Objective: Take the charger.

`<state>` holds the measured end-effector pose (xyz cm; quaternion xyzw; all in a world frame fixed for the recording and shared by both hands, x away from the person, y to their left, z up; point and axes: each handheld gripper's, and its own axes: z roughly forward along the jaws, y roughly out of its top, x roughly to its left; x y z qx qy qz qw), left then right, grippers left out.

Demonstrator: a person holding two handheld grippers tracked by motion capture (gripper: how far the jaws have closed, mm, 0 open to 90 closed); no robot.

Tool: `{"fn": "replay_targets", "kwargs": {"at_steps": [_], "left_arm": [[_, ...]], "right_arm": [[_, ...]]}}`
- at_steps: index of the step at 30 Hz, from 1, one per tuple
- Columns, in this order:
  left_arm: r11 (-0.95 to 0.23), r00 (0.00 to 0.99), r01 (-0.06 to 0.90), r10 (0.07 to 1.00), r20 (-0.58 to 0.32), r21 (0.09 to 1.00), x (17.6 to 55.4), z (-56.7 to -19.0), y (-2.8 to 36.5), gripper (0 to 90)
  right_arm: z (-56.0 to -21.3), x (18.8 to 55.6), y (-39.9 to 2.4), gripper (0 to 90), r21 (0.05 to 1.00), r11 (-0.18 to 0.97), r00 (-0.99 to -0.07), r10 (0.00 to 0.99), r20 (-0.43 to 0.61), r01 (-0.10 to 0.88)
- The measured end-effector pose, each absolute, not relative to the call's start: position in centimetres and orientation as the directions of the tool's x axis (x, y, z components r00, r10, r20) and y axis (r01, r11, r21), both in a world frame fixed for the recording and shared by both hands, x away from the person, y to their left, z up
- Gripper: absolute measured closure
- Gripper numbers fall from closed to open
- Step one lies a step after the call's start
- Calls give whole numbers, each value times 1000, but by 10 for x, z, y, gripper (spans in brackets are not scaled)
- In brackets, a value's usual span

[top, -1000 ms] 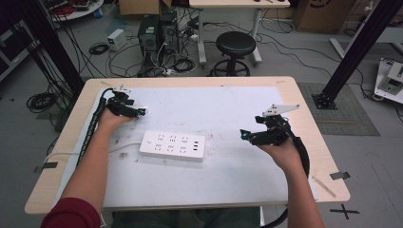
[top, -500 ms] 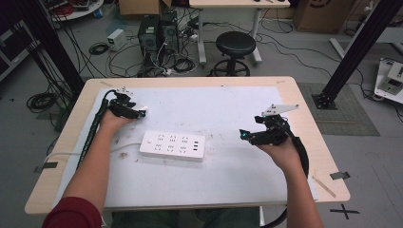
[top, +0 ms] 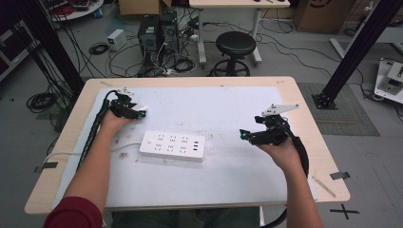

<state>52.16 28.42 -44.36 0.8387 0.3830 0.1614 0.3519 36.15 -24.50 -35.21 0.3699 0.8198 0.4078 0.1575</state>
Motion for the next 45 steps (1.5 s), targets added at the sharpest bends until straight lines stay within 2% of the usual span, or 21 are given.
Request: {"fn": "replay_targets", "kwargs": {"at_steps": [4,8,11,15,21,24,32,33,43,45], "left_arm": [[-469,661,521,750,9,713,521,-443,283,420],[-473,662,524,749,11,709,521,-442,284,424],[-519,683,500,728,53,693,517,-438,282,424],[-516,689,492,724,49,701,515,-433,283,425],[-515,706,454,706,59,727,505,-413,285,425],[-510,724,412,686,69,755,489,-389,282,425],[-508,742,362,665,89,781,464,-366,277,425],[-530,753,345,649,108,775,451,-355,274,425],[-552,780,274,606,153,788,403,-331,264,425],[-552,780,274,606,153,788,403,-331,264,425]], "right_arm": [[-352,362,-245,171,785,393,-677,735,46,480],[-353,362,-245,171,783,395,-678,733,47,481],[-353,362,-245,171,784,394,-678,733,46,480],[-352,362,-245,171,784,394,-678,734,45,479],[-353,362,-242,171,784,404,-688,724,41,471],[-351,361,-239,171,789,409,-700,713,36,458],[-346,355,-237,171,798,410,-715,698,36,441],[-345,354,-236,171,800,412,-722,691,37,436],[-340,346,-236,172,813,416,-743,669,31,409],[-339,345,-237,172,812,416,-742,670,32,410]]}}
